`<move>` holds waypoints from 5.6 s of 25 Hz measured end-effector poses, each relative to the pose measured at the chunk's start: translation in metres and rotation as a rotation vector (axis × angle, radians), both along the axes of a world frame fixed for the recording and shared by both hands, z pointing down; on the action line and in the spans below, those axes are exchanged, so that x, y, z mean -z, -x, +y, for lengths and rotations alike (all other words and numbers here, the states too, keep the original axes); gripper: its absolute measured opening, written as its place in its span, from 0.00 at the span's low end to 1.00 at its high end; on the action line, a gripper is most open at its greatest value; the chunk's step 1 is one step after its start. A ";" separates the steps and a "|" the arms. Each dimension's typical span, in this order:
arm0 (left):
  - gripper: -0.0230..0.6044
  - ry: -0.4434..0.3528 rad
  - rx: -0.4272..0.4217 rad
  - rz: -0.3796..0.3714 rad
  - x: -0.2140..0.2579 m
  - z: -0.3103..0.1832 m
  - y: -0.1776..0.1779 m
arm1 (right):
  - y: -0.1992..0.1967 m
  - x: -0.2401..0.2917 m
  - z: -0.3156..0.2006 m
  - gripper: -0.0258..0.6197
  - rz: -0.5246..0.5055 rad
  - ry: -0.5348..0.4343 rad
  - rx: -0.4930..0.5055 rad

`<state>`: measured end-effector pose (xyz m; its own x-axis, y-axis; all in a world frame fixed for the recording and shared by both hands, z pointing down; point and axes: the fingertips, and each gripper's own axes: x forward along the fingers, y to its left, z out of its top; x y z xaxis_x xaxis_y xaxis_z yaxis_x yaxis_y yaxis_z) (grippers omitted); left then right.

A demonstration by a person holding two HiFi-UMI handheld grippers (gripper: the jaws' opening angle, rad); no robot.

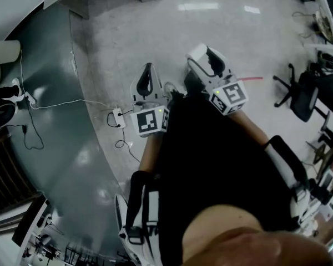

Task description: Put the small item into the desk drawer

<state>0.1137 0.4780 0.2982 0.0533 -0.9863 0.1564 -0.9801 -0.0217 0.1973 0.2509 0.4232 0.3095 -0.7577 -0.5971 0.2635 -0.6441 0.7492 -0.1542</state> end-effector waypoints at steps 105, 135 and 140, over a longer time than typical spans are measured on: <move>0.03 0.087 -0.108 0.031 -0.040 -0.516 0.191 | 0.227 -0.086 -0.500 0.44 0.079 0.081 -0.042; 0.03 0.094 -0.109 0.115 -0.063 -0.555 0.206 | 0.252 -0.241 -0.568 0.44 0.225 0.305 -0.179; 0.03 0.104 -0.108 0.114 -0.070 -0.557 0.206 | 0.249 -0.279 -0.566 0.44 0.269 0.358 -0.183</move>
<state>-0.0928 -0.0795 0.3680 0.1817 -0.9527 0.2437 -0.9442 -0.0998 0.3139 0.0021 -0.1428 0.5882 -0.5253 -0.5502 0.6491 -0.8129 0.5499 -0.1917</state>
